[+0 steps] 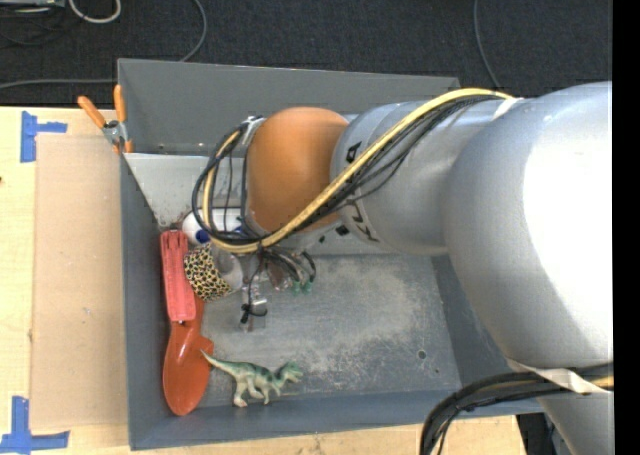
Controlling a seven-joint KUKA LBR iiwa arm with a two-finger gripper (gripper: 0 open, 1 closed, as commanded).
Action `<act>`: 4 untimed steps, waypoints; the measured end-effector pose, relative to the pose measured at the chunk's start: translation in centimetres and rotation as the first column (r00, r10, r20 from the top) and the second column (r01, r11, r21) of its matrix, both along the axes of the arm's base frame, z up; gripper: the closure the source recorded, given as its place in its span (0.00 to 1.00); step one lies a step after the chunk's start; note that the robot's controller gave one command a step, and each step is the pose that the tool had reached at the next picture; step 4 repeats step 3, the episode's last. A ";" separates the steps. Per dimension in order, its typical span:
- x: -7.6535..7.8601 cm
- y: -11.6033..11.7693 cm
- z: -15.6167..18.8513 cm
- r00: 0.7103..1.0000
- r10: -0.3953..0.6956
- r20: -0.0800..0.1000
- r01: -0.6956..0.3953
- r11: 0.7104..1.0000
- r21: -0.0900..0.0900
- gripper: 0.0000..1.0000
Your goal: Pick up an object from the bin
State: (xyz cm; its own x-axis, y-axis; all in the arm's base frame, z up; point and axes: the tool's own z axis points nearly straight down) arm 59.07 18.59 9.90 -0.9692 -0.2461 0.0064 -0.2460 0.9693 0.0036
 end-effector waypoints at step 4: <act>1.7 2.3 -2.8 0.950 0.313 -0.003 -0.313 0.950 -0.009 1.00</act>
Offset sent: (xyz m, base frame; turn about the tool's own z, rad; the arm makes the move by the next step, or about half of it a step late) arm 0.0157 0.0294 -0.0290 -0.3231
